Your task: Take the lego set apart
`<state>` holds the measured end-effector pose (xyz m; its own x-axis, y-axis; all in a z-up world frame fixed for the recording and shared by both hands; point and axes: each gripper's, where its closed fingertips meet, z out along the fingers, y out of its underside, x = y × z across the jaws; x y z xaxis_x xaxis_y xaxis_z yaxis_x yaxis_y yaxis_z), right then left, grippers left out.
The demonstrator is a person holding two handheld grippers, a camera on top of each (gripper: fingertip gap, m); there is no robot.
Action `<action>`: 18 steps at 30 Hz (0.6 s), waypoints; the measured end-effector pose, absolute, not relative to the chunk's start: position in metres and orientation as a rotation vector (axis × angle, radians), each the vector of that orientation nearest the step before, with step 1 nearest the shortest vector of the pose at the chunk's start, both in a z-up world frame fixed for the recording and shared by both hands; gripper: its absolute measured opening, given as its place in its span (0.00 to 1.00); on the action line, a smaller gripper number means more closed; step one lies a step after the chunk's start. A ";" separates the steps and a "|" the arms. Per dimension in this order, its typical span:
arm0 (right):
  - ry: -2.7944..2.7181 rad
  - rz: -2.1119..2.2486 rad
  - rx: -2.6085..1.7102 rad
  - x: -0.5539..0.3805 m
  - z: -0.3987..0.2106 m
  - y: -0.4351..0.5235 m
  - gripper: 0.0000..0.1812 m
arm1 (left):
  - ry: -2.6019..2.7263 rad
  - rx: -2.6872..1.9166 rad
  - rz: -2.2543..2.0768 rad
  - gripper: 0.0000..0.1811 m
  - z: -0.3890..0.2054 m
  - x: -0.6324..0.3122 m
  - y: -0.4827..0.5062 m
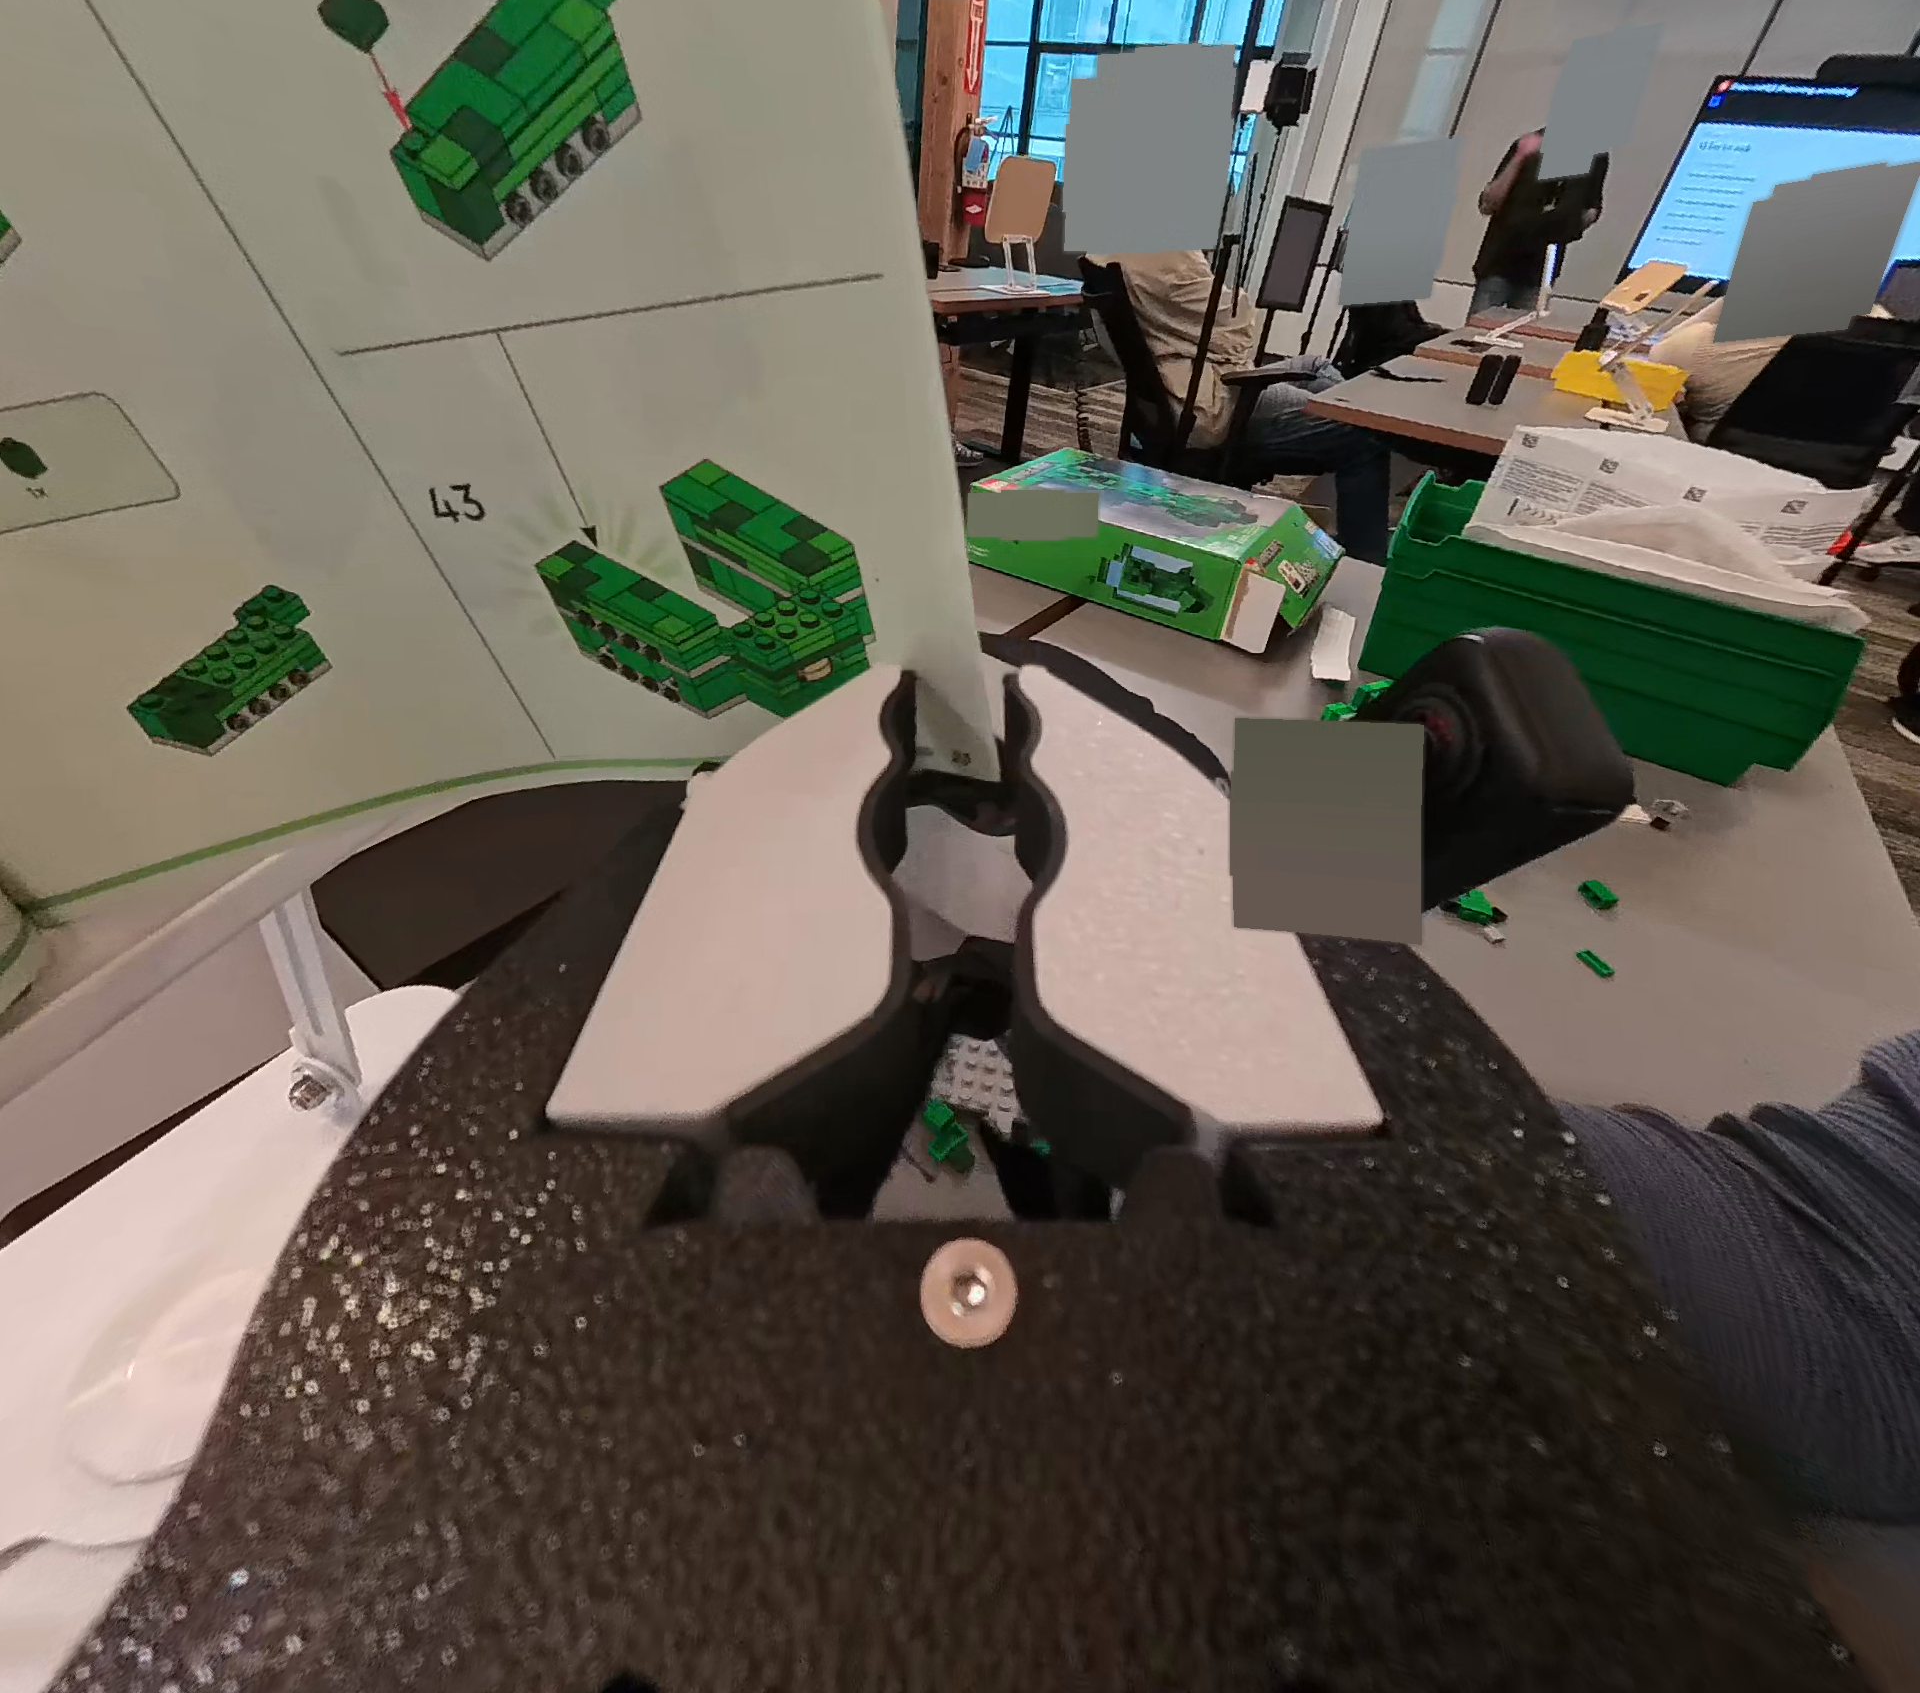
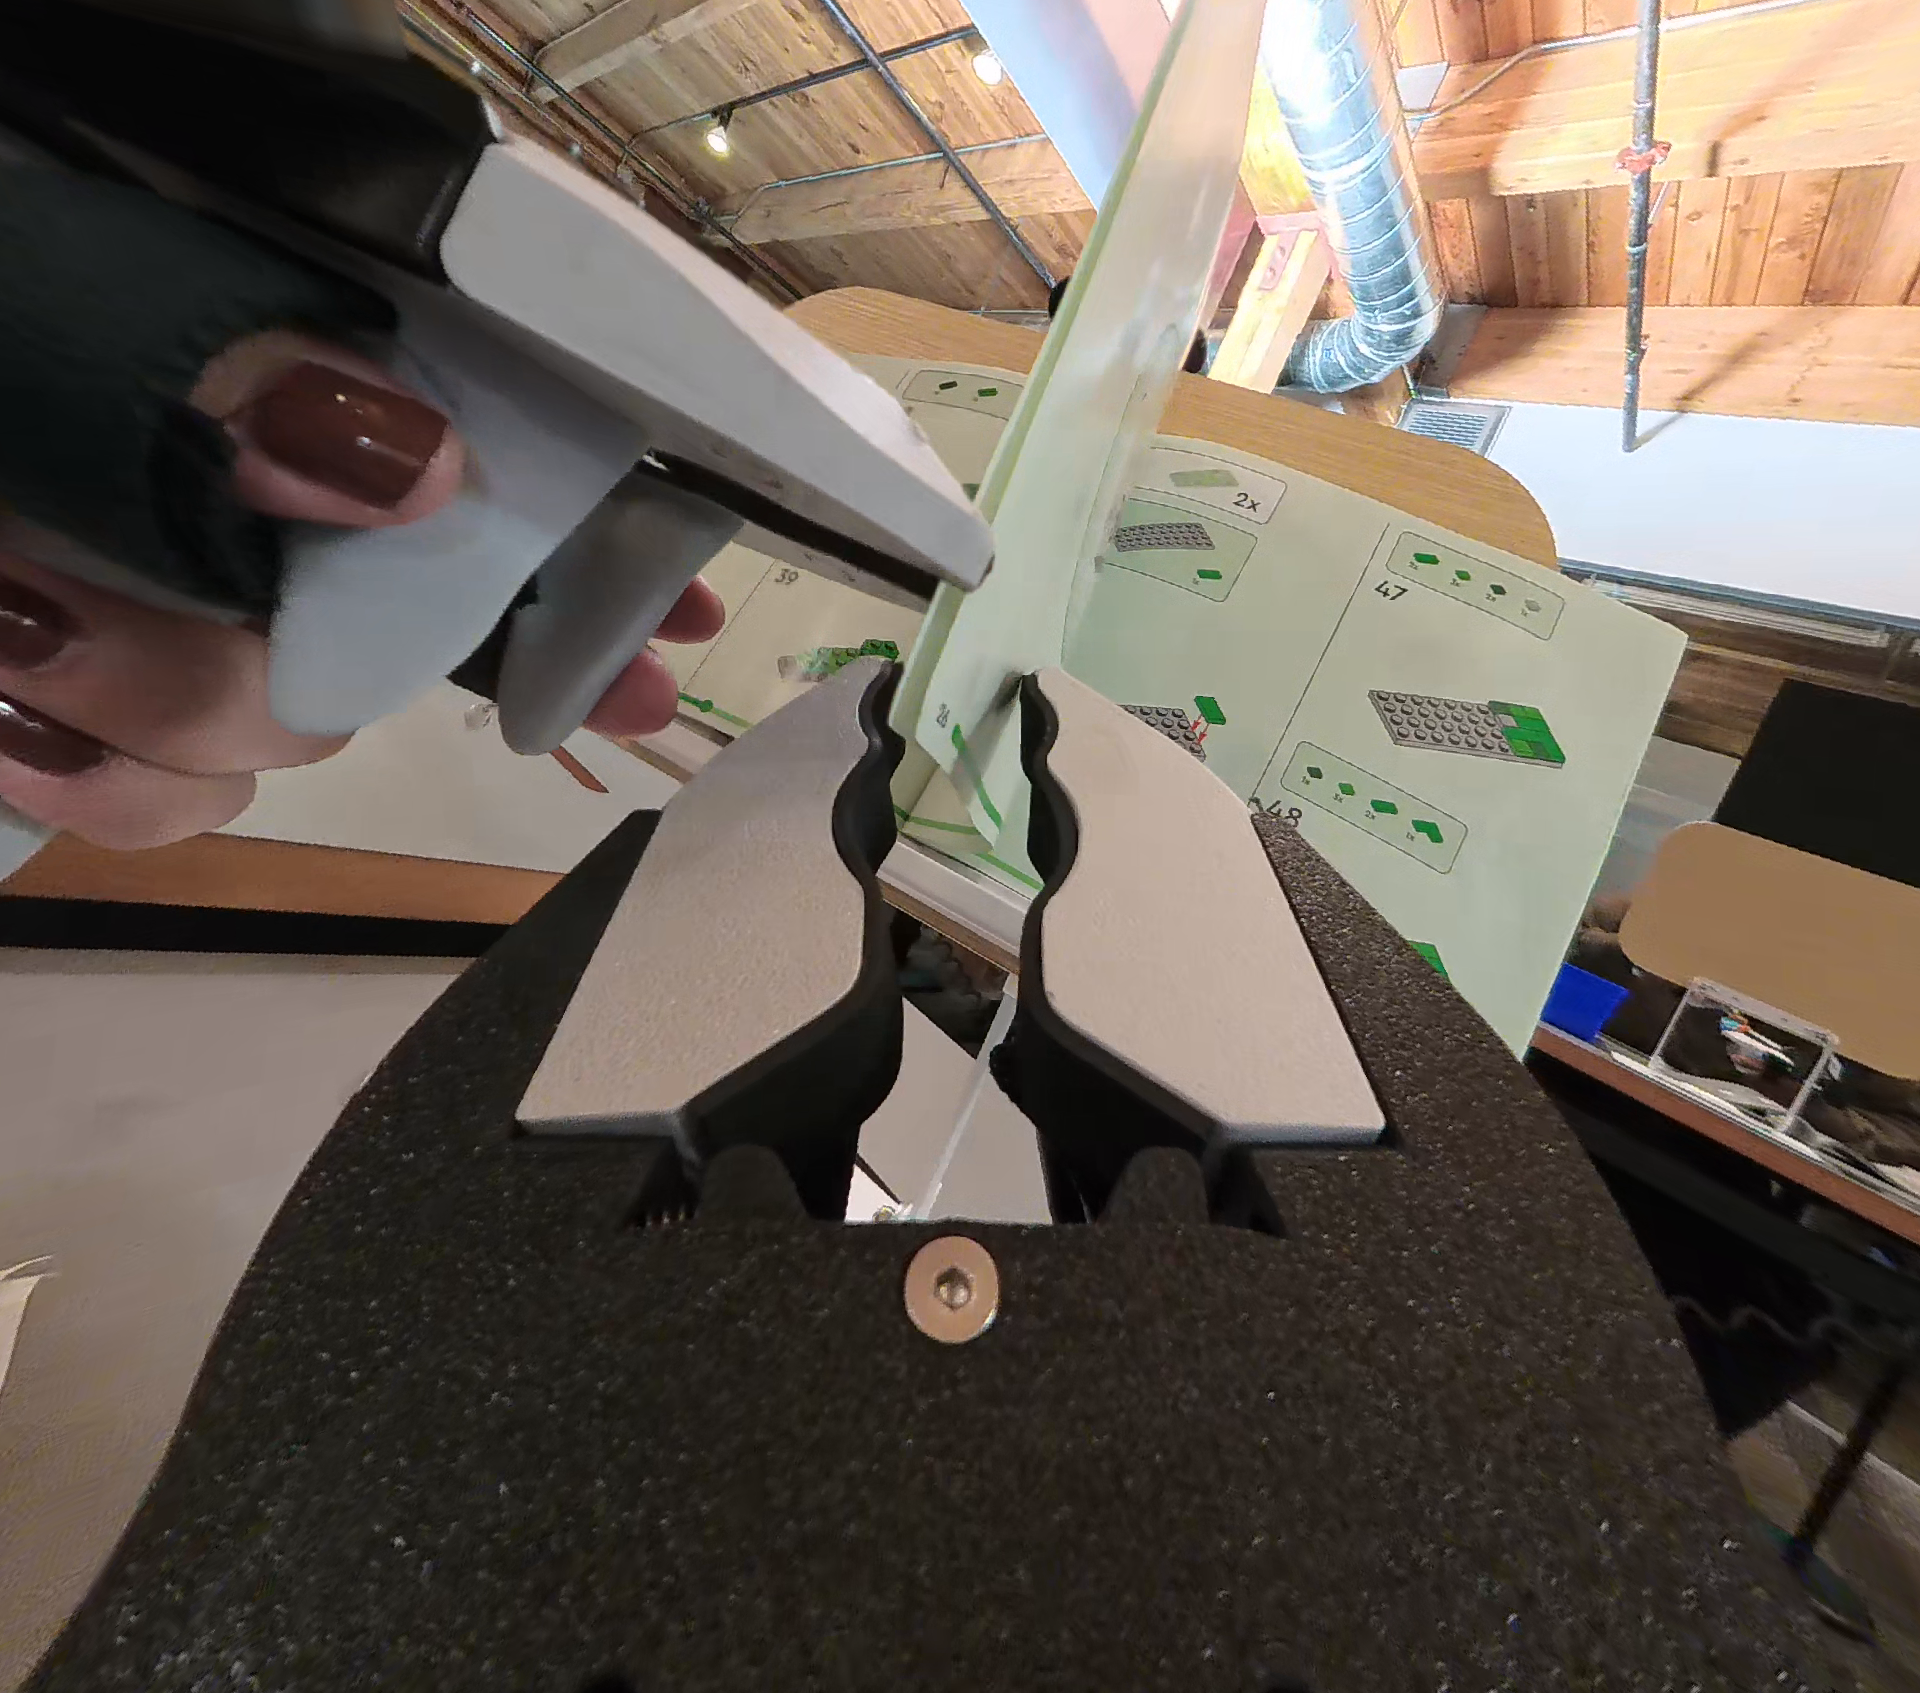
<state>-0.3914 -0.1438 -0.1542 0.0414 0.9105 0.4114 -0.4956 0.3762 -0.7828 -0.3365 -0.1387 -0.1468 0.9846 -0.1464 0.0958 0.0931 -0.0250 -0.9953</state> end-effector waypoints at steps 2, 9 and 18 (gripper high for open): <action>-1.043 1.149 -0.498 -0.391 -0.154 -0.144 0.11 | 0.041 -1.591 -0.184 0.09 -0.148 -0.337 -0.138; -1.039 1.163 -0.502 -0.390 -0.154 -0.143 0.11 | 0.052 -1.609 -0.192 0.09 -0.151 -0.335 -0.136; -1.037 1.178 -0.506 -0.390 -0.154 -0.142 0.11 | 0.046 -1.625 -0.187 0.02 -0.154 -0.336 -0.136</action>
<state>-0.3901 -0.1415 -0.1542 0.0235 0.9201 0.3910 -0.5040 0.3487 -0.7901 -0.3361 -0.1355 -0.1537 0.9852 -0.1442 0.0927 0.0841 -0.0645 -0.9944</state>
